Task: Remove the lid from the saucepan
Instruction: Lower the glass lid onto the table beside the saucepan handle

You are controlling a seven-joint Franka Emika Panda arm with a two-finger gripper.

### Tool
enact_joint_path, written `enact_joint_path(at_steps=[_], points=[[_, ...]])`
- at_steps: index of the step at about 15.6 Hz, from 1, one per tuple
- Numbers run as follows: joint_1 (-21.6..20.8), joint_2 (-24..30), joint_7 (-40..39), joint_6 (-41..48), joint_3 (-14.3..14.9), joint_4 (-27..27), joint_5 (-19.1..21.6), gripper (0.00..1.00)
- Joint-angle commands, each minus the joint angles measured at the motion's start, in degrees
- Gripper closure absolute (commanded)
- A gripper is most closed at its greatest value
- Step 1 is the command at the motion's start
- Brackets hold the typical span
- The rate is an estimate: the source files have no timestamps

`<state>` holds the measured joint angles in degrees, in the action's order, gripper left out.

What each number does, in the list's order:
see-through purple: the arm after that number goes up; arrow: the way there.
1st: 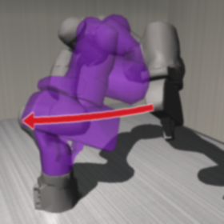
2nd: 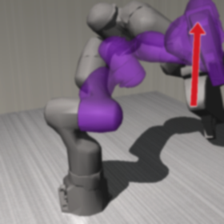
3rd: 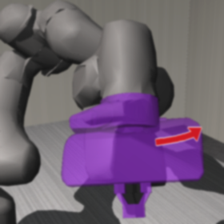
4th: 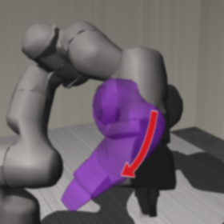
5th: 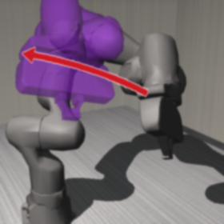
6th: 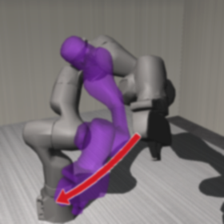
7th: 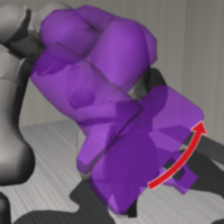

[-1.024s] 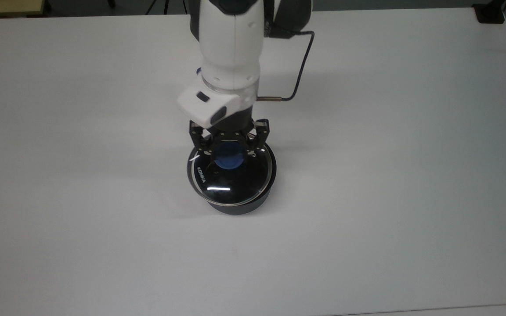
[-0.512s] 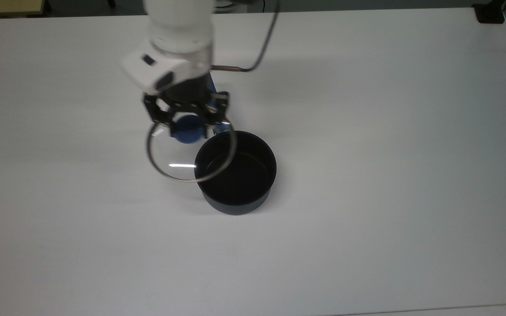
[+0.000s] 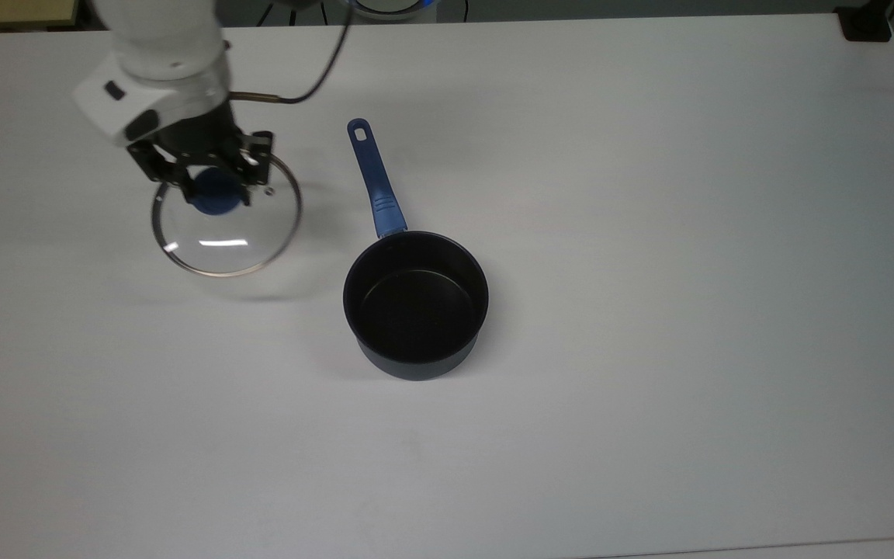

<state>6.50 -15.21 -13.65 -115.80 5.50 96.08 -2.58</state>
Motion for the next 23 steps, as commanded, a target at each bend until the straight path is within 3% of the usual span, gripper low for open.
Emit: enact_joint_path(at_steps=[1,4,10,11,13,14,18,23], points=[[1.32,4.49,-3.84,-1.09,-0.23,8.67,-0.76,0.55],[0.36,4.23,-3.58,-2.06,-0.49,13.24,-1.99,0.55],[-2.19,2.73,-2.97,-1.54,-0.85,16.15,-2.08,0.55],[-2.28,2.73,-2.88,-1.45,-0.85,16.5,-2.08,0.48],[-2.19,2.47,-2.79,0.47,-0.85,16.77,-2.08,0.24],[-2.19,2.21,-2.79,1.71,-0.85,16.77,-2.08,0.06],[-2.11,2.46,-2.79,4.43,-0.76,14.76,-2.08,0.0],[-2.02,3.95,-2.35,14.09,-0.67,3.43,-1.9,0.0]])
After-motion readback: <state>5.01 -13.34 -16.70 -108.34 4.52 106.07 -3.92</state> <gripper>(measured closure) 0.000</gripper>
